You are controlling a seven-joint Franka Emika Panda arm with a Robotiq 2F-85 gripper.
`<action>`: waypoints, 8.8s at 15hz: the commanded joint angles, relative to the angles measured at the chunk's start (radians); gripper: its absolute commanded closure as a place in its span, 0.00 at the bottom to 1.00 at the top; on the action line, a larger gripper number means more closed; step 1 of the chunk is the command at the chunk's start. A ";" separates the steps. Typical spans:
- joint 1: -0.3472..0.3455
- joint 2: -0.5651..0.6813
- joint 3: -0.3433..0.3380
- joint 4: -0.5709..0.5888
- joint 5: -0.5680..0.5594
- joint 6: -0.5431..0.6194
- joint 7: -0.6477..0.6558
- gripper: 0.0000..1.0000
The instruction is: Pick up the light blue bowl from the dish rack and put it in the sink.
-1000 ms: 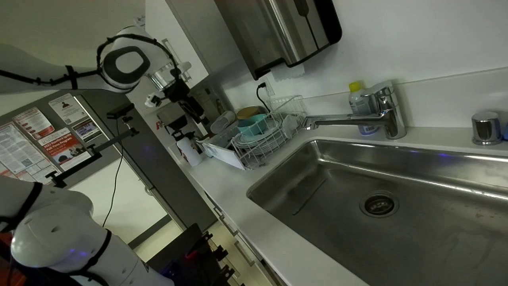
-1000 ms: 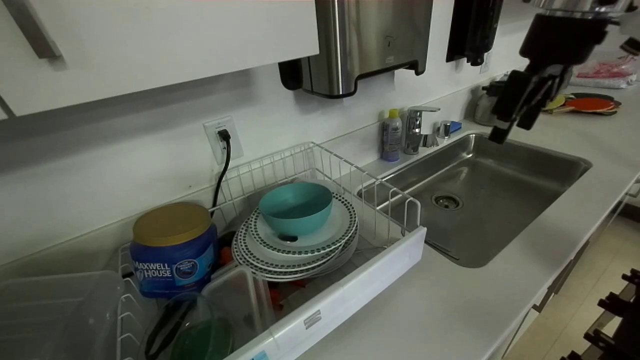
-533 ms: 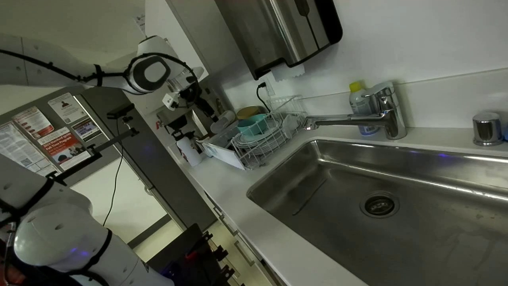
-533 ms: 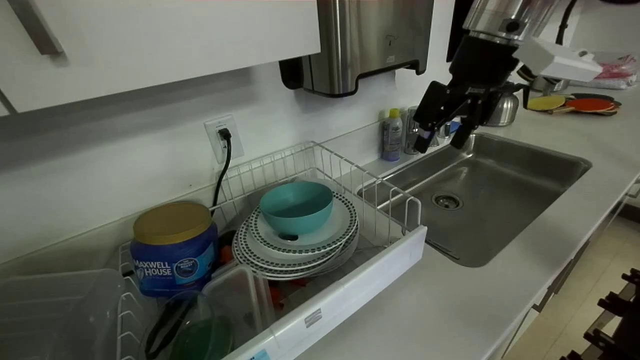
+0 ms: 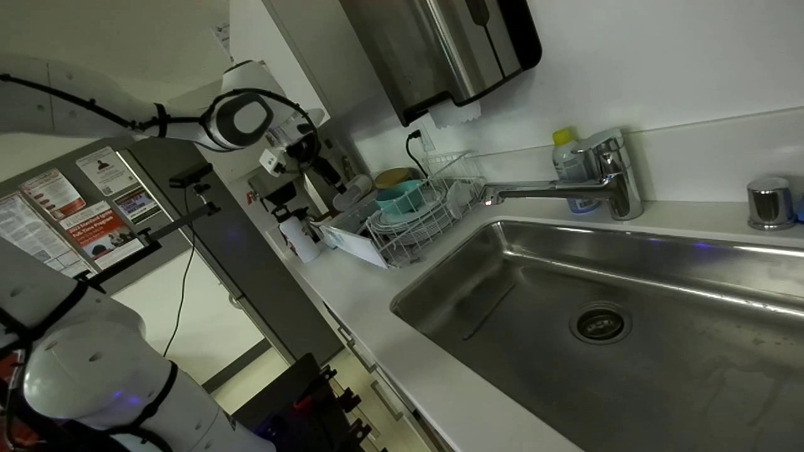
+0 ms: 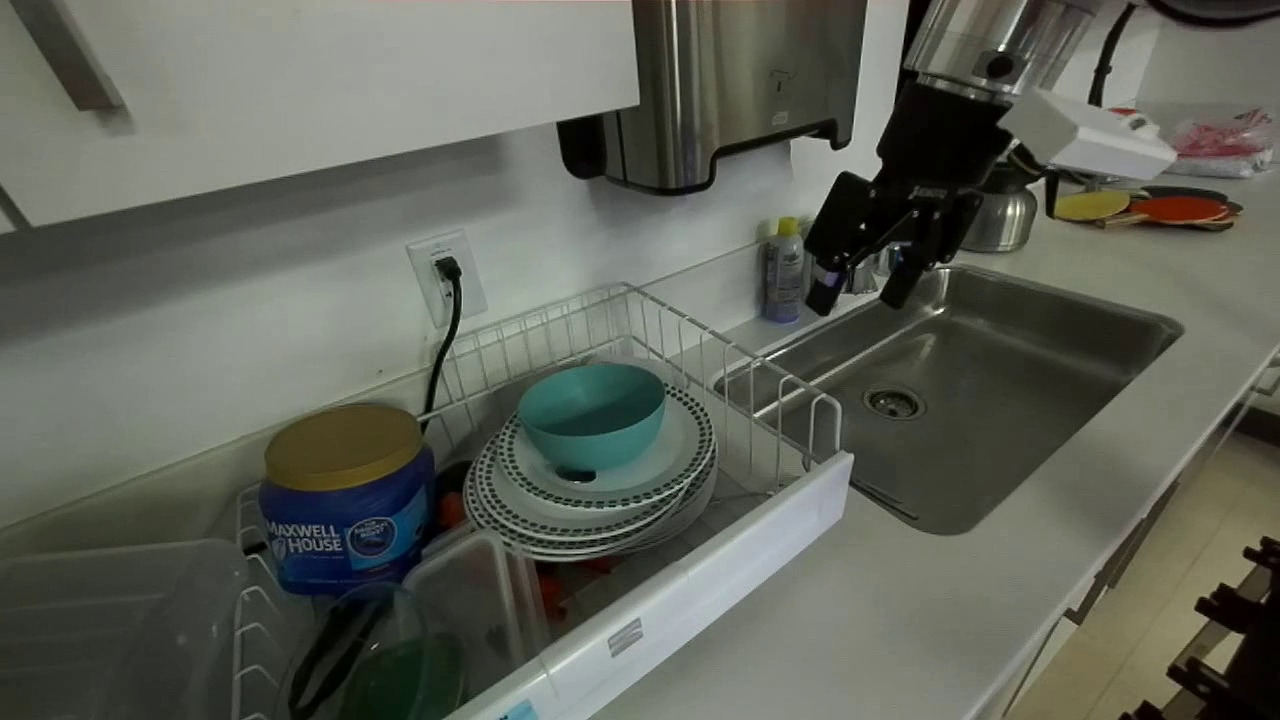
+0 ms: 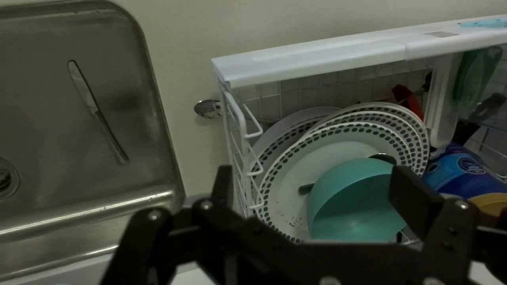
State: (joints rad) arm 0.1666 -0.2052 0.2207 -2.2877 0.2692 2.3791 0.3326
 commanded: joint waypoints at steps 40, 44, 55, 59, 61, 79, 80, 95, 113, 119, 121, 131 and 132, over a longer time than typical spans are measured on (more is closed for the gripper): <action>0.260 0.776 -0.152 0.714 -0.306 -0.043 0.546 0.80; 0.259 0.778 -0.150 0.718 -0.308 -0.042 0.533 1.00; 0.229 0.618 -0.134 0.573 -0.275 0.097 0.517 0.99; 0.212 0.502 -0.130 0.464 -0.268 0.132 0.523 0.99; 0.202 0.451 -0.129 0.408 -0.271 0.134 0.531 0.99; -0.001 -0.145 -0.005 -0.149 -0.459 0.099 0.751 0.96; -0.001 -0.159 -0.001 -0.159 -0.457 0.099 0.750 0.96; -0.451 0.002 -0.075 -0.095 -1.044 0.042 1.329 0.99; -0.399 0.316 -0.364 0.018 -1.023 0.069 1.395 0.99; -0.429 0.524 -0.459 0.144 -0.722 0.283 0.987 0.99; -0.426 0.603 -0.472 0.184 -0.636 0.359 0.876 0.99; -0.467 0.937 -0.445 0.447 -0.148 0.465 0.472 0.99; -0.471 0.962 -0.447 0.476 -0.119 0.453 0.455 0.99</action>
State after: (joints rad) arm -0.2810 0.6874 -0.2324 -1.9137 0.0685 2.8658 0.8493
